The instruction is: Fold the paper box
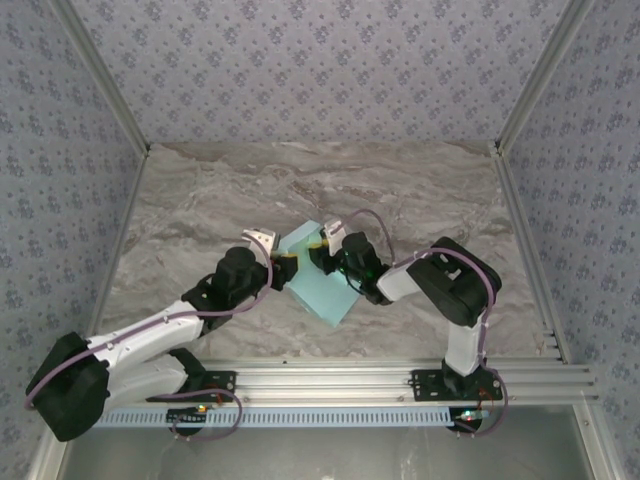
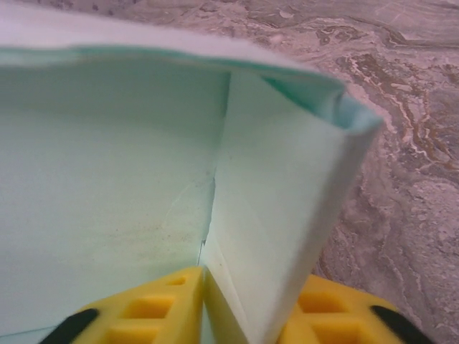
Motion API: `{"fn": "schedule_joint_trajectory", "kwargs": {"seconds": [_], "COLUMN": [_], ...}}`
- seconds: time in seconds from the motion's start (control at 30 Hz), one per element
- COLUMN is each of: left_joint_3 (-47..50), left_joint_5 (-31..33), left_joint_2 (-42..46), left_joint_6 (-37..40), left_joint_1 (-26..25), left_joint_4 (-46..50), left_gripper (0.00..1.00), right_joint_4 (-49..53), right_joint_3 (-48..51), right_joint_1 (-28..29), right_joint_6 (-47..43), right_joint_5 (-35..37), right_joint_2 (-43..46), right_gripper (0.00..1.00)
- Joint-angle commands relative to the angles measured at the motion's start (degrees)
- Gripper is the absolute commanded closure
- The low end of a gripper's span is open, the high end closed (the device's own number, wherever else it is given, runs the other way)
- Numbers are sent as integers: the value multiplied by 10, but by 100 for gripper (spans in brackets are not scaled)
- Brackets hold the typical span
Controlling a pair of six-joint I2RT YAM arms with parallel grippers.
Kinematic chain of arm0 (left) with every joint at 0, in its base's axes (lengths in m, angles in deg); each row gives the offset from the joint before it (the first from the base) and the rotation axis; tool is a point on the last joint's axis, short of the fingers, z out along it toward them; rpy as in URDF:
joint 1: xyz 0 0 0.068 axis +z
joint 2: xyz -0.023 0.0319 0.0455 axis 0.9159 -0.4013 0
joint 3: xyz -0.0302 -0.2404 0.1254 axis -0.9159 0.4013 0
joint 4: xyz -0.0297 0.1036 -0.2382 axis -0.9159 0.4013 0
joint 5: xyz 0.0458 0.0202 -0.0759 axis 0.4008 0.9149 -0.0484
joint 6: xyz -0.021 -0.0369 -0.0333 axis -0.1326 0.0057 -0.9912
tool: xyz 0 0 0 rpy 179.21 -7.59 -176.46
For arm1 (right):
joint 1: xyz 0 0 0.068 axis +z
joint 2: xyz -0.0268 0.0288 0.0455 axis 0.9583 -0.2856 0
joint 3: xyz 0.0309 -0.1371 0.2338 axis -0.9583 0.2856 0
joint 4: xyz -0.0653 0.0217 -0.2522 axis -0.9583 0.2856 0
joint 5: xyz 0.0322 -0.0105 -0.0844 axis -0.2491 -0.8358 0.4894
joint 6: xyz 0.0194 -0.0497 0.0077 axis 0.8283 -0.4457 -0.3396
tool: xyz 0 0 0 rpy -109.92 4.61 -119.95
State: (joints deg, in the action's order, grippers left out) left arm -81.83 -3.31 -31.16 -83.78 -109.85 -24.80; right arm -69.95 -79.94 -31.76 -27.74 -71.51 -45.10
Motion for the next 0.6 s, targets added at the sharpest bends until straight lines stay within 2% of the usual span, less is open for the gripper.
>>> {"fn": "schedule_joint_trajectory", "kwargs": {"seconds": [0.0,0.07,0.13,0.2,0.27,0.4,0.43,0.57], "left_joint_3": [-20,-32,-44,-53,-66,-109,-123,-177], "left_joint_5": [-33,-31,-41,-60,-114,-254,-282,-386], "left_joint_2": [12,24,35,38,30,14,11,1], "left_joint_6": [1,38,66,92,141,260,285,415], "left_joint_1": [-5,0,15,30,45,76,84,103], "left_joint_4": [-15,18,47,61,66,136,163,280], "left_gripper": [66,65,65,65,66,66,66,67], "right_joint_4": [-34,-36,-19,59,134,159,191,336], "right_joint_3": [13,31,47,47,51,64,60,45], "right_joint_1": [-42,-89,-126,-148,-168,-238,-250,-260], "right_joint_6": [-29,-36,-61,-129,-193,-196,-216,-329], "right_joint_5": [-134,-248,-343,-414,-444,-528,-547,-546], "right_joint_2": [14,35,62,94,126,172,183,225], "right_gripper": [65,60,47,40,39,36,36,33]}}
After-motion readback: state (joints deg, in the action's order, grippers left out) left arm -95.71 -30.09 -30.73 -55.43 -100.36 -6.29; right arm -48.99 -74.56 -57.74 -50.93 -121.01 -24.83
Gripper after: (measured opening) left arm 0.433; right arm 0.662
